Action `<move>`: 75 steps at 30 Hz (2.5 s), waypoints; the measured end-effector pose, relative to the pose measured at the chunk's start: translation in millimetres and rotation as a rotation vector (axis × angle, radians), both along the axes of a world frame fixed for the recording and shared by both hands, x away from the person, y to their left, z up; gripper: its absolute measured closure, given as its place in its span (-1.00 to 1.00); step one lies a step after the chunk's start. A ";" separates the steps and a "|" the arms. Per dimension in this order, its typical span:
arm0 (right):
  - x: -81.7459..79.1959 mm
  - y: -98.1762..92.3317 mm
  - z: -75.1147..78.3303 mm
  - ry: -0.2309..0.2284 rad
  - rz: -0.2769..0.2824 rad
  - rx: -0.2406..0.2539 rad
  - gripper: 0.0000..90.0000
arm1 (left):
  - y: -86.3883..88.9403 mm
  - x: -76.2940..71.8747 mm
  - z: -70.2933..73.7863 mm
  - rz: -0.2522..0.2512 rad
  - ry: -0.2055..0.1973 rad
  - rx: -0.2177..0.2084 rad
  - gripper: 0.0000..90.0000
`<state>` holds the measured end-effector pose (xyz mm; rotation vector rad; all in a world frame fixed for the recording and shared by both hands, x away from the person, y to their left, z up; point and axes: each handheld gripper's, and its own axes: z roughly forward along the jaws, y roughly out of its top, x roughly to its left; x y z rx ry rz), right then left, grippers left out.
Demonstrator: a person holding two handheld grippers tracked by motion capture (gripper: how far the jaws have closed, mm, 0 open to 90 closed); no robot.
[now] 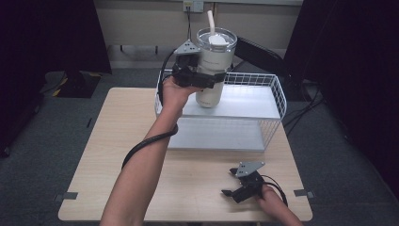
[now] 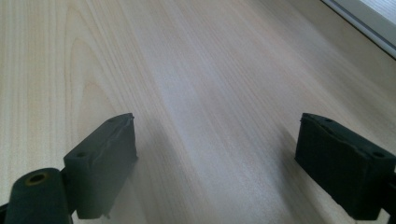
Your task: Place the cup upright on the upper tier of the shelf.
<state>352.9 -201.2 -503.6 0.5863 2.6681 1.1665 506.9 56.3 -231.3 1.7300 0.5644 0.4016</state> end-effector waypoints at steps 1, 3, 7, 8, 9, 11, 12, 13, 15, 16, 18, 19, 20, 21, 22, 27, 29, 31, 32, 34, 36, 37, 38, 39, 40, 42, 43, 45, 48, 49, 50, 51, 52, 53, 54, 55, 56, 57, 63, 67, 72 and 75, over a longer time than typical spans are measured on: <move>0.0 0.0 0.0 0.000 0.000 0.000 -0.73 | -0.4 0.6 -0.4 0.000 -0.002 0.001 -0.79; 0.0 0.0 0.0 0.000 0.000 0.000 -0.73 | -1.0 1.9 -1.0 0.004 -0.002 0.003 -0.79; 0.0 0.0 0.0 0.000 0.000 0.000 -0.73 | -3.0 4.4 -2.8 0.011 0.008 -0.007 -0.79; 0.0 0.0 0.0 0.000 0.000 0.000 -0.73 | -3.4 5.3 -3.6 0.015 0.005 -0.007 -0.79; 0.0 0.0 0.0 0.000 0.000 0.000 -0.73 | -3.7 5.8 -4.2 0.015 0.007 -0.009 -0.79; 0.0 0.0 0.0 0.000 0.000 0.000 -0.73 | -4.5 6.9 -5.9 0.015 0.002 -0.008 -0.79; 0.0 0.0 0.0 0.000 0.000 0.000 -0.73 | -4.8 7.3 -6.3 0.016 0.001 -0.004 -0.79; 0.0 0.0 0.0 0.000 0.000 0.000 -0.73 | -5.4 7.7 -7.0 0.018 0.001 -0.003 -0.79; 0.0 0.0 0.0 0.000 0.000 0.000 -0.73 | -6.4 8.4 -8.8 0.023 0.003 -0.003 -0.79; 0.0 0.0 0.0 -0.001 0.000 0.000 -0.73 | -6.4 8.7 -9.5 0.026 0.003 0.000 -0.79; 0.0 0.0 0.0 0.000 0.000 0.000 -0.73 | -6.7 9.7 -11.3 0.030 0.005 -0.008 -0.79; 0.0 0.0 0.0 -0.001 0.000 -0.001 -0.73 | -6.8 9.9 -11.6 0.035 0.008 -0.003 -0.79; 0.0 0.0 0.0 0.000 0.000 0.000 -0.74 | -7.4 10.1 -12.4 0.046 0.010 -0.004 -0.79; 0.0 0.0 0.0 -0.001 0.000 0.000 -0.73 | -7.0 10.5 -12.9 0.047 0.009 -0.001 -0.79; 0.0 0.0 0.0 0.000 0.000 0.000 -0.73 | -7.1 11.1 -13.7 0.048 0.011 -0.006 -0.79; 0.0 0.0 0.0 -0.001 0.000 0.000 -0.73 | -7.0 12.1 -18.6 0.058 -0.005 0.012 -0.79; 0.0 0.0 0.0 -0.001 0.000 0.000 -0.73 | -7.1 12.4 -20.9 0.060 -0.003 0.012 -0.80; 0.0 0.0 0.0 -0.001 0.000 -0.001 -0.73 | -7.0 12.7 -23.0 0.064 0.000 0.006 -0.80; 0.0 -0.1 0.0 0.000 0.000 -0.001 -0.73 | -6.8 12.8 -23.7 0.067 -0.001 0.002 -0.80; 0.0 -0.1 0.0 -0.001 0.001 -0.001 -0.73 | -6.6 13.0 -24.1 0.074 0.003 -0.007 -0.80; 0.0 0.0 0.0 0.000 0.000 -0.001 -0.73 | -6.2 12.9 -25.2 0.072 -0.003 -0.008 -0.80; 0.0 0.0 0.0 -0.001 0.000 -0.001 -0.73 | -6.0 12.7 -25.9 0.072 -0.006 -0.012 -0.80; 0.0 0.0 0.0 -0.001 0.000 -0.001 -0.73 | -5.7 12.4 -26.3 0.069 -0.009 -0.012 -0.80; 0.0 0.0 0.0 0.000 0.000 0.000 -0.73 | -5.0 12.3 -26.9 0.067 -0.014 -0.012 -0.80; -0.1 0.0 0.0 0.000 0.000 0.000 -0.73 | -4.7 11.8 -27.7 0.069 -0.015 -0.020 -0.80; -0.1 0.0 0.0 0.000 0.000 -0.001 -0.74 | -3.5 11.4 -28.4 0.065 -0.017 -0.023 -0.80; -0.1 0.0 0.0 0.000 0.000 0.000 -0.74 | -2.1 11.0 -29.3 0.065 -0.020 -0.024 -0.80; 0.1 0.0 0.0 -0.004 0.001 0.000 -0.73 | -0.1 10.2 -30.7 0.063 -0.024 -0.031 -0.80; 0.1 0.0 0.0 -0.003 0.000 0.001 -0.73 | 0.7 8.6 -31.3 0.059 -0.031 -0.026 -0.80; 0.0 0.0 0.0 -0.003 0.000 0.001 -0.74 | 0.5 8.5 -31.4 0.061 -0.031 -0.028 -0.80; 0.0 0.0 0.0 -0.003 0.000 0.001 -0.74 | 0.4 8.5 -31.6 0.062 -0.031 -0.029 -0.80; 0.0 0.0 0.0 -0.003 0.000 0.000 -0.73 | 0.6 8.5 -31.8 0.061 -0.032 -0.030 -0.80; 0.0 0.0 0.0 -0.003 0.000 0.001 -0.73 | 0.6 8.5 -32.1 0.061 -0.033 -0.031 -0.80; 0.0 0.1 0.0 -0.003 0.000 0.001 -0.73 | 0.6 8.5 -32.3 0.061 -0.034 -0.030 -0.80; 0.0 0.1 -0.1 -0.003 0.000 0.001 -0.73 | 0.8 8.3 -32.7 0.061 -0.034 -0.032 -0.80; 0.0 0.0 0.0 -0.003 0.000 0.000 -0.73 | 0.8 8.3 -33.1 0.061 -0.036 -0.033 -0.80; 0.0 0.0 0.0 -0.003 0.000 0.001 -0.73 | 0.9 8.2 -33.2 0.062 -0.041 -0.023 -0.80; 0.1 0.0 0.0 -0.004 0.000 0.001 -0.73 | 0.6 7.7 -33.3 0.064 -0.044 -0.017 -0.80; 0.0 0.0 0.0 -0.003 0.000 0.001 -0.74 | 1.0 6.9 -32.7 0.069 -0.040 -0.004 -0.80; 0.0 0.0 -0.1 -0.003 0.000 0.001 -0.73 | 1.1 6.0 -33.3 0.075 -0.043 -0.007 -0.80; 0.0 0.1 0.0 -0.003 -0.001 0.001 -0.73 | 1.4 5.2 -35.3 0.079 -0.048 -0.013 -0.80; 0.0 0.0 0.0 -0.003 0.000 0.001 -0.73 | 2.0 4.7 -37.4 0.081 -0.045 -0.018 -0.80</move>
